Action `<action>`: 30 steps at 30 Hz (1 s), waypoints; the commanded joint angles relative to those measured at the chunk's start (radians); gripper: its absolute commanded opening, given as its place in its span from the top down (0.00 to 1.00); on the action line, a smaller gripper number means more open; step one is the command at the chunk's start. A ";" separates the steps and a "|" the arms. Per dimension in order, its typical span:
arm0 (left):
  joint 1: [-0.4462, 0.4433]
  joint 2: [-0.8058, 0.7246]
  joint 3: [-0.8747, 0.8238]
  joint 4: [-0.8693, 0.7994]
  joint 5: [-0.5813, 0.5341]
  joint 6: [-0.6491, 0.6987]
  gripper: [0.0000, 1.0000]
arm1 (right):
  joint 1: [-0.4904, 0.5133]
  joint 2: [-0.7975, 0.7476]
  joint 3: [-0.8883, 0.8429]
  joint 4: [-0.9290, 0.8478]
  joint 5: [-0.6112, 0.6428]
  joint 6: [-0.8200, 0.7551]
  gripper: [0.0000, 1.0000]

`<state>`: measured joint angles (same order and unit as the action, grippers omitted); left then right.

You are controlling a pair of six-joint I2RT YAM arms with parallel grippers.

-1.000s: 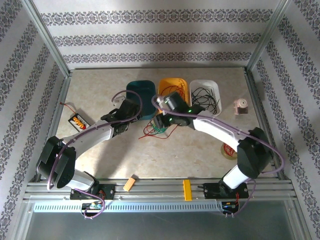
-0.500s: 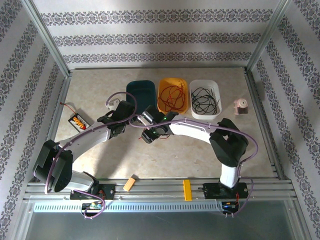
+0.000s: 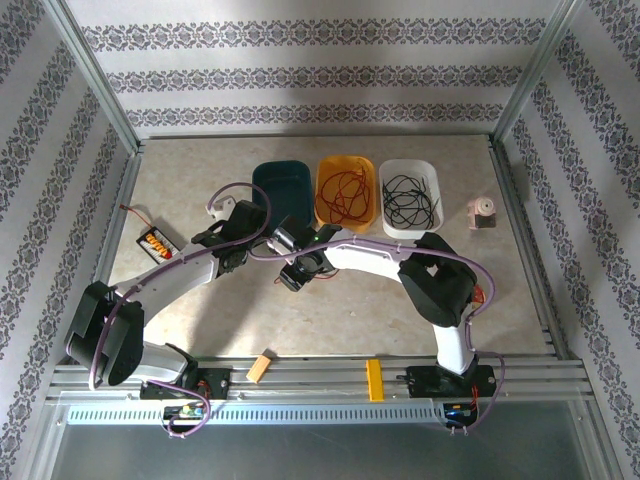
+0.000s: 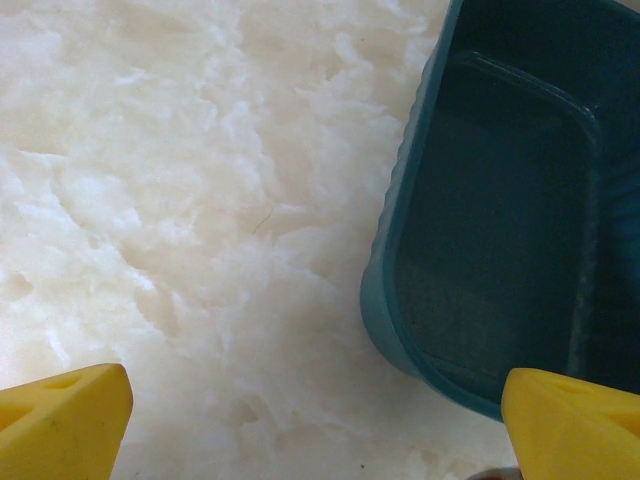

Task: Untangle the cables

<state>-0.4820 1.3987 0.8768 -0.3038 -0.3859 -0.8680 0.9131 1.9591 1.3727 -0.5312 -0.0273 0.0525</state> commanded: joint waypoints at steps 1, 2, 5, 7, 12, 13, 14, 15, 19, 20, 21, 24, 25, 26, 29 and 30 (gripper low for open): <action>-0.002 -0.014 -0.007 -0.017 0.014 0.015 0.05 | 0.013 -0.017 0.001 0.000 -0.023 0.003 0.45; -0.002 -0.013 -0.007 -0.014 0.016 0.015 0.05 | 0.016 -0.027 -0.008 0.001 -0.023 0.003 0.45; -0.001 -0.007 -0.004 -0.009 0.022 0.018 0.05 | 0.020 -0.045 -0.028 0.000 -0.014 -0.007 0.44; -0.002 -0.004 0.001 -0.011 0.023 0.019 0.05 | 0.020 -0.043 -0.037 0.002 0.000 -0.015 0.44; -0.002 -0.004 0.004 -0.011 0.025 0.021 0.05 | 0.013 0.001 -0.013 0.019 -0.005 -0.017 0.53; -0.001 -0.004 0.005 -0.011 0.028 0.025 0.05 | 0.012 0.014 -0.003 0.026 -0.008 -0.017 0.59; -0.002 -0.004 0.005 -0.006 0.035 0.033 0.05 | 0.010 0.027 0.005 0.038 -0.002 -0.016 0.69; -0.002 -0.003 0.004 0.003 0.046 0.042 0.05 | 0.010 0.035 0.011 0.048 0.005 -0.013 0.81; -0.001 0.009 0.017 0.033 0.109 0.093 0.06 | 0.005 0.000 0.033 0.053 0.054 -0.012 1.00; -0.002 0.014 0.022 0.040 0.123 0.103 0.06 | 0.003 -0.034 0.027 0.053 0.069 -0.016 1.00; -0.002 0.017 0.023 0.049 0.135 0.112 0.06 | 0.002 -0.071 0.021 0.054 0.083 -0.022 1.00; -0.003 0.034 0.026 0.075 0.173 0.136 0.07 | -0.010 -0.217 0.004 0.050 0.125 -0.038 1.00; -0.004 0.041 0.028 0.085 0.187 0.144 0.07 | -0.016 -0.272 0.000 0.051 0.142 -0.042 1.00; -0.007 0.049 0.031 0.094 0.202 0.150 0.07 | -0.025 -0.327 -0.003 0.052 0.157 -0.046 1.00; -0.024 0.073 0.036 0.132 0.248 0.170 0.08 | -0.049 -0.466 0.007 0.058 0.183 -0.052 1.00; -0.035 0.082 0.039 0.147 0.263 0.178 0.08 | -0.056 -0.502 0.014 0.062 0.189 -0.056 1.00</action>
<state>-0.4923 1.4437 0.9119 -0.1883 -0.2024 -0.7498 0.8761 1.5898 1.3445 -0.5381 0.0956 0.0177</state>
